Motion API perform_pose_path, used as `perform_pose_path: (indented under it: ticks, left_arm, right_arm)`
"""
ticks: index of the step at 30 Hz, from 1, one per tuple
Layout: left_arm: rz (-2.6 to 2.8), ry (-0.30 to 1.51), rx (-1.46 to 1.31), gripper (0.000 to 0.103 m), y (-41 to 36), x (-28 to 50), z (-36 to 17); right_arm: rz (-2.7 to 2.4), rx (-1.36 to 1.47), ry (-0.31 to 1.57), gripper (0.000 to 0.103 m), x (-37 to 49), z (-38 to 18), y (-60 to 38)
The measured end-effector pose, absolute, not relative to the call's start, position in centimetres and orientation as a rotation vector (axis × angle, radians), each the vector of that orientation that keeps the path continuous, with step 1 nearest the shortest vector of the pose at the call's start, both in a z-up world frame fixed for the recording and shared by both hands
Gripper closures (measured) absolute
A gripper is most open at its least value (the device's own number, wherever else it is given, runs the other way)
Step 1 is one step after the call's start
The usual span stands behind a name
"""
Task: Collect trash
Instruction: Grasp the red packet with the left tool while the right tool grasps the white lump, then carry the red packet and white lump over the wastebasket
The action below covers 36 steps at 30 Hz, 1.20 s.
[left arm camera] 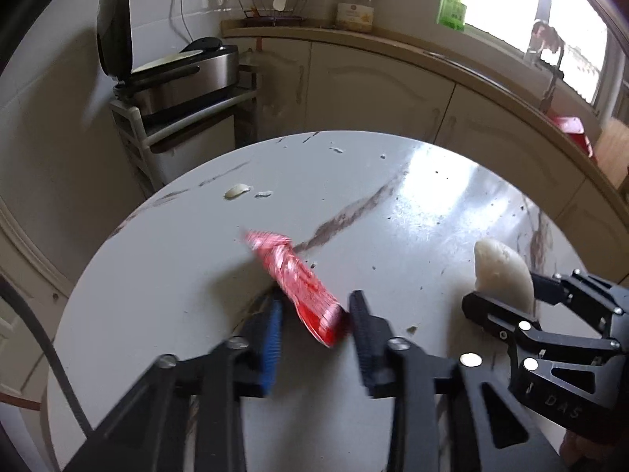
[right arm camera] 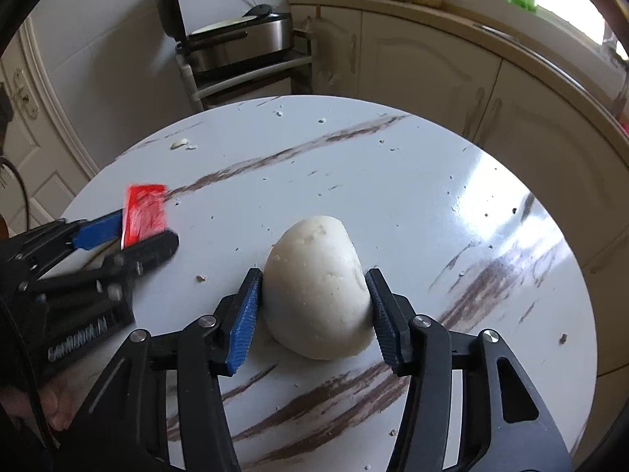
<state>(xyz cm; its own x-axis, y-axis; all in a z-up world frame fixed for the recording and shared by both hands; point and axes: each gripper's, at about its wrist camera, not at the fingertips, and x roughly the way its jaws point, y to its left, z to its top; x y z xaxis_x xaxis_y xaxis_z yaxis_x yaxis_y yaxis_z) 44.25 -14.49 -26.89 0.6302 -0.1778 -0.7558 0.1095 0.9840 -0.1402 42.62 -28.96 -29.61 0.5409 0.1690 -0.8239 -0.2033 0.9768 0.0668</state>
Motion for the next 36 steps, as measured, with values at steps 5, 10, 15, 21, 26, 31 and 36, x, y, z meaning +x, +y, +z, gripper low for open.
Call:
perform_pose_path:
  ticks: [5,10,15,21,26,31,36]
  left_arm:
    - [-0.220,0.872,-0.127,0.095,-13.8,43.3,-27.1]
    - [-0.236,0.847,-0.126,0.096,-13.0,41.9,-26.2]
    - [-0.262,0.818,-0.103,0.097,-13.0,39.7,-25.2]
    - [-0.258,0.844,-0.093,0.097,-13.1,39.0,-25.8]
    - [-0.289,0.827,-0.103,0.098,-14.1,37.0,-24.4]
    - [-0.329,0.782,-0.076,0.098,-15.3,33.5,-22.8]
    - [-0.388,0.756,-0.049,0.098,-17.3,29.0,-21.5]
  right_arm:
    - [0.227,0.003,0.970,0.054,41.8,-29.4,-30.0]
    - [0.225,0.052,0.960,0.054,40.4,-29.0,-31.5]
    - [0.219,0.090,0.940,0.054,38.9,-28.0,-32.9]
    - [0.203,0.102,0.935,0.054,36.9,-27.3,-34.0]
    - [0.198,0.110,0.929,0.054,35.5,-26.8,-34.5]
    - [0.186,0.135,0.905,0.055,33.6,-25.8,-35.8]
    - [0.168,0.172,0.880,0.055,30.4,-24.7,-37.7]
